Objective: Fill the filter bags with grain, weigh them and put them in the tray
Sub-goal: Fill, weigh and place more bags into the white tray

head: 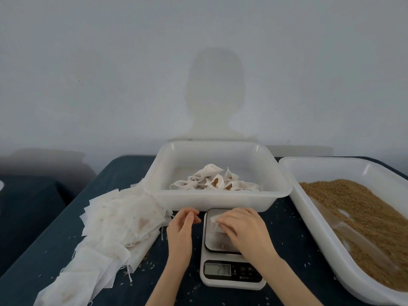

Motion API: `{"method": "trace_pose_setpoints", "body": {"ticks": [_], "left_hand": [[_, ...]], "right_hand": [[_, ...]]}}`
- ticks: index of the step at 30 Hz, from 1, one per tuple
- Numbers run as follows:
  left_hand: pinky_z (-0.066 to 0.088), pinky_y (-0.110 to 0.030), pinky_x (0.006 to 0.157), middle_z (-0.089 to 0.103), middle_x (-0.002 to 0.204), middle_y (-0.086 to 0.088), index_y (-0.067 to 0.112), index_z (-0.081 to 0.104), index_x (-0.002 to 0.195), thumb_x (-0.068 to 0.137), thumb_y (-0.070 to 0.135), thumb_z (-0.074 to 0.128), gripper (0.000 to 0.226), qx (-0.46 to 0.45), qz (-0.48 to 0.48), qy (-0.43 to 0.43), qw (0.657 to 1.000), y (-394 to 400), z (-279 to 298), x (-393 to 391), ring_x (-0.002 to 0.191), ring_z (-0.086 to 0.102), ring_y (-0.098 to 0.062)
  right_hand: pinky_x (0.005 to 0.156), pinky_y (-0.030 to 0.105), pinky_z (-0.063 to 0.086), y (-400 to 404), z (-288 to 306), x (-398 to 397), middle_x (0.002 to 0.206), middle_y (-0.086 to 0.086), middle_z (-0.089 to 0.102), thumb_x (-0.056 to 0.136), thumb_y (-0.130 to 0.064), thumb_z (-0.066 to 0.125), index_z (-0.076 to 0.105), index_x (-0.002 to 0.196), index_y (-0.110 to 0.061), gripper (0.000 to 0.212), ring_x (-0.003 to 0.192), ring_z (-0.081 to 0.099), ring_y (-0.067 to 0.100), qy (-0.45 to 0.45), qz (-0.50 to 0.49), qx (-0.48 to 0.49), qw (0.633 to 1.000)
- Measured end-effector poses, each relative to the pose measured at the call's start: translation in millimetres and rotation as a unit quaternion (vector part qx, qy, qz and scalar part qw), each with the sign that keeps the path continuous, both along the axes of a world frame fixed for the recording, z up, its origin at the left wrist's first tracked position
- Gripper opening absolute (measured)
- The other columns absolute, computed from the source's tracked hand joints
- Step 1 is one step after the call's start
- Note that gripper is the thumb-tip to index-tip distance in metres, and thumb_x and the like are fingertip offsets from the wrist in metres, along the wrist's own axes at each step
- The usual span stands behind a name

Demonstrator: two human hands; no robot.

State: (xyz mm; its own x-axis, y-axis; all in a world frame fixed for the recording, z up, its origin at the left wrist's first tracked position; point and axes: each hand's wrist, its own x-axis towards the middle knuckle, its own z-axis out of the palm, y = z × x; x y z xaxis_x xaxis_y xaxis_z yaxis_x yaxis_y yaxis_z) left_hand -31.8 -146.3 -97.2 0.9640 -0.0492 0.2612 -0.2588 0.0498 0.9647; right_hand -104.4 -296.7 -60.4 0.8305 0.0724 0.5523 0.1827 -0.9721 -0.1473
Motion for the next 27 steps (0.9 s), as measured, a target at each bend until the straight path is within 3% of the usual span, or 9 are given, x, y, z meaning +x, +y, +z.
{"method": "trace_pose_setpoints", "body": {"ticks": [2, 8, 11, 14, 16, 19, 22, 24, 27], "left_hand": [[0.042, -0.007, 0.06, 0.066, 0.069, 0.0, 0.013, 0.068, 0.08, 0.094, 0.0, 0.048, 0.027, -0.003, 0.001, 0.007, 1.0, 0.3, 0.4, 0.3, 0.066, 0.06, -0.001], [0.042, -0.008, 0.06, 0.064, 0.067, -0.001, 0.011, 0.067, 0.078, 0.093, 0.0, 0.049, 0.025, -0.015, -0.012, 0.026, 0.999, -0.3, 1.6, -1.7, 0.065, 0.058, -0.004], [0.042, -0.008, 0.06, 0.064, 0.066, 0.0, 0.01, 0.067, 0.08, 0.093, 0.0, 0.05, 0.024, -0.012, -0.01, 0.037, 0.999, -1.0, 2.6, -2.1, 0.064, 0.059, -0.003], [0.043, -0.007, 0.059, 0.065, 0.065, 0.002, 0.01, 0.067, 0.079, 0.093, 0.0, 0.051, 0.024, -0.018, 0.006, 0.05, 0.999, -0.6, 4.0, -1.1, 0.063, 0.059, -0.003], [0.043, -0.009, 0.059, 0.064, 0.064, 0.002, 0.012, 0.068, 0.077, 0.093, 0.001, 0.051, 0.026, -0.016, 0.023, 0.061, 0.998, -0.5, 5.3, -0.3, 0.062, 0.059, -0.004], [0.042, -0.014, 0.055, 0.064, 0.064, 0.004, 0.018, 0.067, 0.074, 0.094, 0.004, 0.051, 0.03, 0.027, 0.06, 0.064, 0.996, -0.1, 4.7, 0.0, 0.055, 0.054, -0.004], [0.037, -0.017, 0.051, 0.065, 0.067, 0.011, 0.033, 0.063, 0.075, 0.096, 0.015, 0.052, 0.03, 0.134, 0.1, 0.053, 0.985, 1.9, 1.4, -0.9, 0.051, 0.049, -0.001], [0.037, -0.017, 0.057, 0.063, 0.07, 0.016, 0.039, 0.059, 0.079, 0.096, 0.022, 0.052, 0.026, 0.237, 0.116, 0.027, 0.964, 4.7, 0.4, -2.0, 0.062, 0.053, 0.0], [0.039, -0.015, 0.06, 0.059, 0.071, 0.018, 0.03, 0.066, 0.085, 0.086, 0.015, 0.063, 0.015, 0.333, 0.177, -0.088, 0.922, 11.5, 2.8, 1.0, 0.066, 0.05, 0.001]], "right_hand": [[0.068, 0.019, 0.055, -4.5, 10.8, 3.8, 0.086, -0.016, 0.072, 0.068, -0.016, 0.086, 0.077, 0.085, -0.027, 0.022, 0.078, 0.068, 0.003, -0.023, -0.004, 0.018, 1.0], [0.065, 0.025, 0.045, -34.1, 69.5, 39.8, 0.086, -0.011, 0.068, 0.09, -0.028, 0.066, 0.075, 0.095, -0.026, 0.011, 0.071, 0.059, 0.014, -0.032, -0.101, 0.269, 0.957], [0.06, 0.023, 0.042, -48.2, 100.1, 61.5, 0.078, -0.008, 0.065, 0.09, -0.023, 0.065, 0.074, 0.091, -0.023, 0.009, 0.066, 0.056, 0.014, -0.16, -0.126, 0.27, 0.941], [0.063, 0.027, 0.046, -62.4, 109.2, 83.0, 0.09, -0.006, 0.068, 0.092, -0.015, 0.061, 0.073, 0.095, -0.017, 0.013, 0.072, 0.059, 0.012, -0.204, -0.135, 0.243, 0.939], [0.055, 0.025, 0.038, -73.5, 99.0, 97.0, 0.086, -0.005, 0.065, 0.093, -0.014, 0.057, 0.071, 0.088, -0.016, 0.015, 0.071, 0.057, 0.017, -0.131, -0.181, 0.203, 0.953], [0.049, 0.026, 0.029, -83.9, 67.6, 105.9, 0.071, -0.001, 0.059, 0.091, -0.015, 0.052, 0.06, 0.067, -0.017, 0.025, 0.065, 0.054, 0.022, 0.115, -0.267, 0.054, 0.955], [0.071, 0.027, 0.044, -90.4, 52.2, 105.3, 0.096, -0.003, 0.069, 0.092, -0.019, 0.057, 0.074, 0.09, -0.026, 0.018, 0.087, 0.064, 0.021, 0.264, -0.231, 0.051, 0.935], [0.087, 0.03, 0.047, -92.6, 56.3, 105.5, 0.111, -0.004, 0.069, 0.092, -0.024, 0.06, 0.074, 0.104, -0.027, 0.018, 0.102, 0.063, 0.02, 0.304, -0.216, 0.083, 0.924], [0.092, 0.031, 0.045, -90.9, 63.9, 104.8, 0.119, -0.003, 0.066, 0.092, -0.031, 0.059, 0.068, 0.115, -0.025, 0.025, 0.11, 0.06, 0.02, 0.271, -0.225, 0.098, 0.931]]}}
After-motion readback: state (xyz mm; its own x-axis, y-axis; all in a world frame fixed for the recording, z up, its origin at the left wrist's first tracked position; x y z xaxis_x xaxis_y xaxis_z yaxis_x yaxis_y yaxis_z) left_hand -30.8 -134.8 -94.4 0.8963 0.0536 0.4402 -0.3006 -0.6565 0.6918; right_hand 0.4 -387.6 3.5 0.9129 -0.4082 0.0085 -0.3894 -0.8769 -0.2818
